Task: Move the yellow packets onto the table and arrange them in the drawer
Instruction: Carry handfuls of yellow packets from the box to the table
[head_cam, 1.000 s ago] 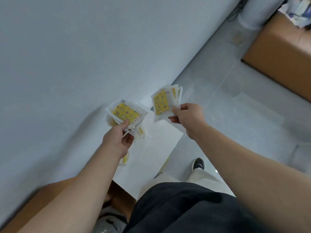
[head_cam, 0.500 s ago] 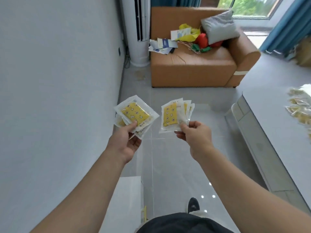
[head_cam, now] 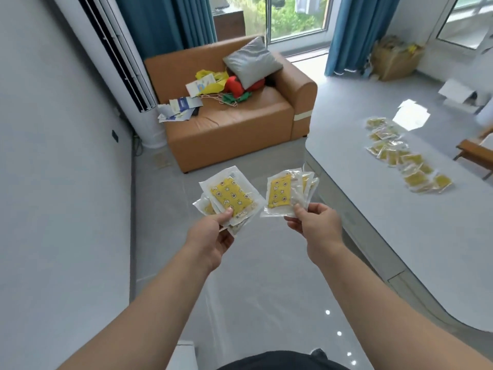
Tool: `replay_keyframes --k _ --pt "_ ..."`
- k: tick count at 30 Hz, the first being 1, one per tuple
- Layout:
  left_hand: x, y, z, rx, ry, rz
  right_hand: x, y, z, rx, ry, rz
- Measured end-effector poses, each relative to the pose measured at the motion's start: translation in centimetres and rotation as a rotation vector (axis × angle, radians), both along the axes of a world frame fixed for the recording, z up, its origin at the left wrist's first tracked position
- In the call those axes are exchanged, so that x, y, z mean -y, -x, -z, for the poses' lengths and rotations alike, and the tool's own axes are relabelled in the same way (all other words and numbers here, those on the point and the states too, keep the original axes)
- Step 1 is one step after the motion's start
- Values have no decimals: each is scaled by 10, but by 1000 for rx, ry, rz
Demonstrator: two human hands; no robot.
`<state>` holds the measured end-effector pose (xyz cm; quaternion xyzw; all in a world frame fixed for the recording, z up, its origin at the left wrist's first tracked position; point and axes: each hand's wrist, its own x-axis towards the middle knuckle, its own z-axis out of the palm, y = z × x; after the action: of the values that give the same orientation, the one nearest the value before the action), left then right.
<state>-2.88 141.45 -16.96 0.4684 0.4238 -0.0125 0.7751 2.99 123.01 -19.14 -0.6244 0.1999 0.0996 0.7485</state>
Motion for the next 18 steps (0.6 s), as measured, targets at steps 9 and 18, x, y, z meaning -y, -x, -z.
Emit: replay_keyframes --k 9,18 --pt "151 -104 9 -69 13 152 159 -75 12 -36 28 182" --pt "273 -220 26 -84 10 469 275 -130 40 -110 14 449"
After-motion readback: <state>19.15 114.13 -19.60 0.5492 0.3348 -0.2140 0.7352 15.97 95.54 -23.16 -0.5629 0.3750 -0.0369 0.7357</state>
